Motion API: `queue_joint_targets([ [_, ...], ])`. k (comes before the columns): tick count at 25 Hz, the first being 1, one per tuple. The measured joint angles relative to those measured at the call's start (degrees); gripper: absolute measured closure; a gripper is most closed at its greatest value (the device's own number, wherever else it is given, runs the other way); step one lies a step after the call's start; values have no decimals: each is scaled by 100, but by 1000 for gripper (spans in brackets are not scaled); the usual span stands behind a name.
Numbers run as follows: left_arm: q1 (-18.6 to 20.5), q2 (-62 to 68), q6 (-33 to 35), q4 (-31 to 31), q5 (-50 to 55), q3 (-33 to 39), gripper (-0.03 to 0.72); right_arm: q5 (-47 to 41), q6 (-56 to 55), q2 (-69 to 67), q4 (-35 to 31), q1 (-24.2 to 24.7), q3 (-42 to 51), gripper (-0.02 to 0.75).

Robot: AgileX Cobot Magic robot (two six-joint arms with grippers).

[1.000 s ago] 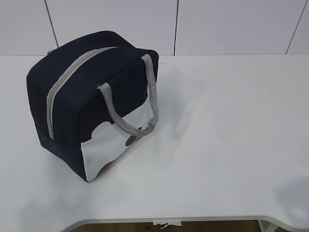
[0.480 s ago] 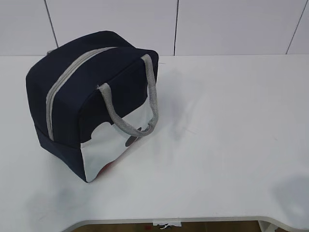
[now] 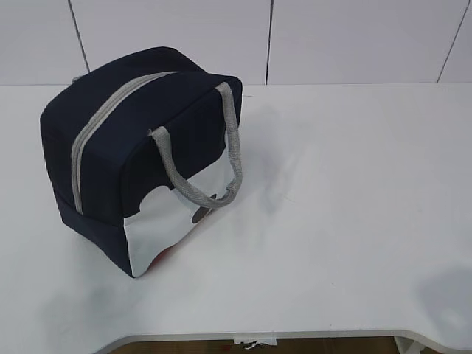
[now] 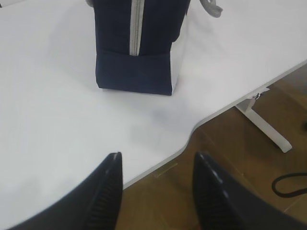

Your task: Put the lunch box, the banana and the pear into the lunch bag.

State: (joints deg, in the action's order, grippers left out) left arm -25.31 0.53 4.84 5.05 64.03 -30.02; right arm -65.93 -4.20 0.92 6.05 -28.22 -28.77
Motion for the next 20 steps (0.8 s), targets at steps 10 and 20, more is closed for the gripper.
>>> queue_joint_targets([
  [10,772,0,0,0,0,0,327,9,0,0,0,921,0,376],
  [20,2215,0,0,0,0,0,327,12,0,0,0,2436,0,376],
])
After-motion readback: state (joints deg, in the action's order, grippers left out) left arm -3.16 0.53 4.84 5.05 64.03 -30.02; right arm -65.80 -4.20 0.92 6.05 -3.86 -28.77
